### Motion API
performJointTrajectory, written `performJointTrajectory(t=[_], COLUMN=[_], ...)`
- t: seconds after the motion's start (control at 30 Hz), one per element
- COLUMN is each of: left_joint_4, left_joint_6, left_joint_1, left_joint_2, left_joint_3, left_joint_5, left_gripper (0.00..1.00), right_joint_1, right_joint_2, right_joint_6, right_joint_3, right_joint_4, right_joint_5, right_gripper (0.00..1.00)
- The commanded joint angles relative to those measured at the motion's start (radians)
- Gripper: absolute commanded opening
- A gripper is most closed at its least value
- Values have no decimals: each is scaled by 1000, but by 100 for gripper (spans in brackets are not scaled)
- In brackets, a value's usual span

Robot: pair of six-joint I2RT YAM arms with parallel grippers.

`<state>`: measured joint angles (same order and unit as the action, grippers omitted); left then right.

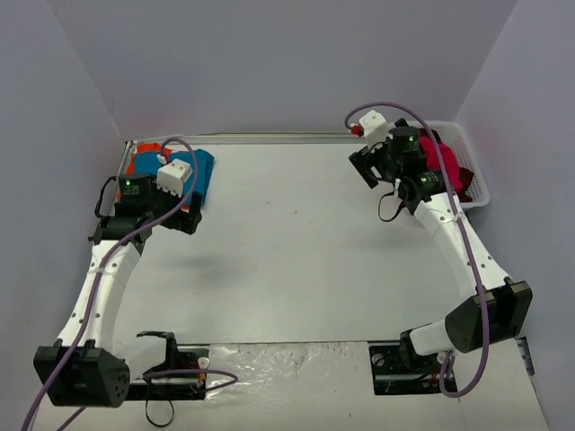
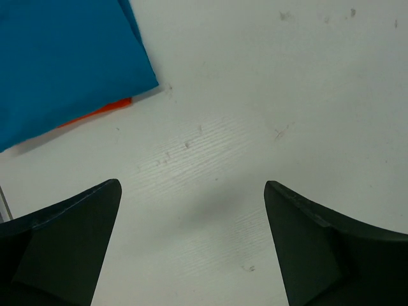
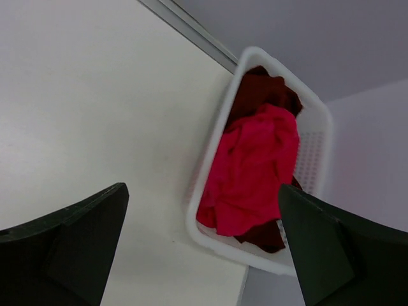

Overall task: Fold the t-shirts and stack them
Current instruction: Put the neatly folded tshirt into the corner of the board with the left arm

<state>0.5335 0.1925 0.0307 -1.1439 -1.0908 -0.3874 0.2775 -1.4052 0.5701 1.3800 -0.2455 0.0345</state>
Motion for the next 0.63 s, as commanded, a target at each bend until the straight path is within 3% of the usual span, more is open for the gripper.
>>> performJointTrajectory(t=[0.0, 0.2, 0.4, 0.6], left_joint_4=[-75, -130, -145, -152], left_joint_6=[45, 33, 19, 22], left_joint_1=[-8, -90, -136, -147], left_joint_2=[99, 180, 206, 216], left_joint_3=[69, 157, 175, 184], left_joint_5=[-31, -134, -168, -186], left_gripper=[94, 94, 94, 94], right_joint_1=[-44, -165, -227, -230], right_joint_2=[-83, -81, -72, 119], right_joint_6=[-47, -191, -274, -341], right_joint_3=[-35, -73, -65, -150], right_joint_4=[121, 296, 250, 235], right_joint_5=[255, 229, 156, 202], right_gripper=[100, 100, 100, 100])
